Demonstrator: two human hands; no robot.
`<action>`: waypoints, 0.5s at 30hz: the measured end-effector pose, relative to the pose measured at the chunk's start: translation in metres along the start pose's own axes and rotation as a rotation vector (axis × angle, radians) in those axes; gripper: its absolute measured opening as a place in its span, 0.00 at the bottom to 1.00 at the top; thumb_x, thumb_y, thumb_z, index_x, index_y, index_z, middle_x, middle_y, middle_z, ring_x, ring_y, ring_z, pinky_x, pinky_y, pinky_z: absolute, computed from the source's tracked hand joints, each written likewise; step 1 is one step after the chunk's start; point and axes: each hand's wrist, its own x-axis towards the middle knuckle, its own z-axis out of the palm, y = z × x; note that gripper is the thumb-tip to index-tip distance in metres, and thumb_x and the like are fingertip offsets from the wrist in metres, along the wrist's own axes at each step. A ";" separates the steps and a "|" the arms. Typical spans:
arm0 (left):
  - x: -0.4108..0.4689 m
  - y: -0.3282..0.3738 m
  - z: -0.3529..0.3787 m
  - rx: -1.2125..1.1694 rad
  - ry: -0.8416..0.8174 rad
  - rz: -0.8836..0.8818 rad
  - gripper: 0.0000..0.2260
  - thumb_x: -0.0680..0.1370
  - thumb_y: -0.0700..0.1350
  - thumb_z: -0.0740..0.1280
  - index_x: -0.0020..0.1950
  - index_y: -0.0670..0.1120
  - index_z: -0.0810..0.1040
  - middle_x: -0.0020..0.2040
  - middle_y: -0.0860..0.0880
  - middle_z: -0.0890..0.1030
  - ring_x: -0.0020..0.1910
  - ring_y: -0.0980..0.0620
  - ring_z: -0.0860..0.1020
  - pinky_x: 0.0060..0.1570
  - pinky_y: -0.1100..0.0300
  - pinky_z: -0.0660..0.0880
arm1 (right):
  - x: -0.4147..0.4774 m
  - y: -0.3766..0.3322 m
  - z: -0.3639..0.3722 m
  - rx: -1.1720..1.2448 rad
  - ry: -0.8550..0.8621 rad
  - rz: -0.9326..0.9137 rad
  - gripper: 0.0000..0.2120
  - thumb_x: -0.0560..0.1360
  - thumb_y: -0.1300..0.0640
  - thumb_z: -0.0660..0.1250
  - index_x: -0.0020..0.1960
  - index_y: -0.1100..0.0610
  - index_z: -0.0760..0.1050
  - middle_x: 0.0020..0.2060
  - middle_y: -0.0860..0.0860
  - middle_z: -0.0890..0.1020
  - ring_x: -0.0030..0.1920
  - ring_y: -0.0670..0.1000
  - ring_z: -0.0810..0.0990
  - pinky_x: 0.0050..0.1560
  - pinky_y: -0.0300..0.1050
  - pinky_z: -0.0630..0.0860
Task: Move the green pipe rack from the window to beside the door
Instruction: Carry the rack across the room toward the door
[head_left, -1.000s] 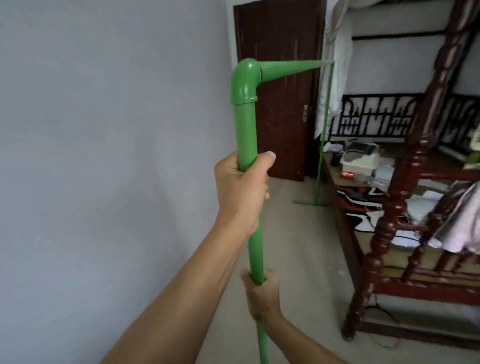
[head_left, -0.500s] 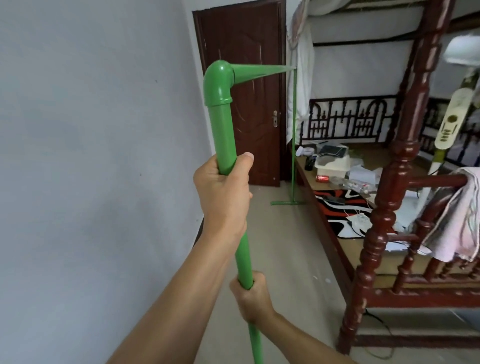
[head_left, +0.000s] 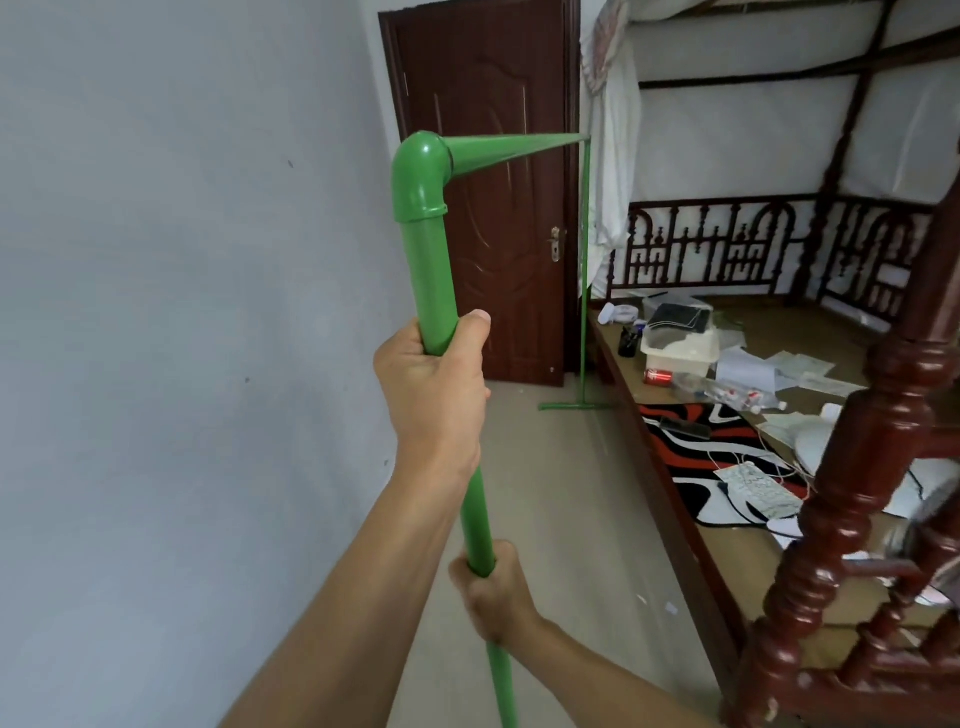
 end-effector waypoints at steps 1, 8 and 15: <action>0.009 -0.005 0.004 0.002 -0.005 0.000 0.14 0.72 0.38 0.69 0.33 0.34 0.68 0.27 0.46 0.61 0.22 0.52 0.60 0.23 0.59 0.61 | 0.012 0.001 -0.001 -0.004 -0.002 0.000 0.17 0.66 0.60 0.62 0.26 0.51 0.56 0.17 0.42 0.61 0.20 0.43 0.58 0.22 0.39 0.54; 0.084 -0.045 0.025 -0.013 -0.049 -0.001 0.17 0.72 0.38 0.68 0.29 0.46 0.62 0.24 0.49 0.61 0.21 0.53 0.60 0.23 0.59 0.62 | 0.098 0.008 -0.004 -0.026 0.023 -0.003 0.17 0.66 0.60 0.63 0.26 0.51 0.56 0.18 0.42 0.60 0.20 0.44 0.58 0.22 0.40 0.54; 0.160 -0.086 0.046 -0.027 -0.083 -0.017 0.17 0.72 0.38 0.68 0.29 0.47 0.62 0.21 0.52 0.62 0.20 0.54 0.61 0.23 0.59 0.63 | 0.185 0.012 -0.004 -0.038 0.034 0.026 0.17 0.66 0.60 0.63 0.26 0.51 0.56 0.17 0.42 0.61 0.19 0.43 0.59 0.21 0.38 0.56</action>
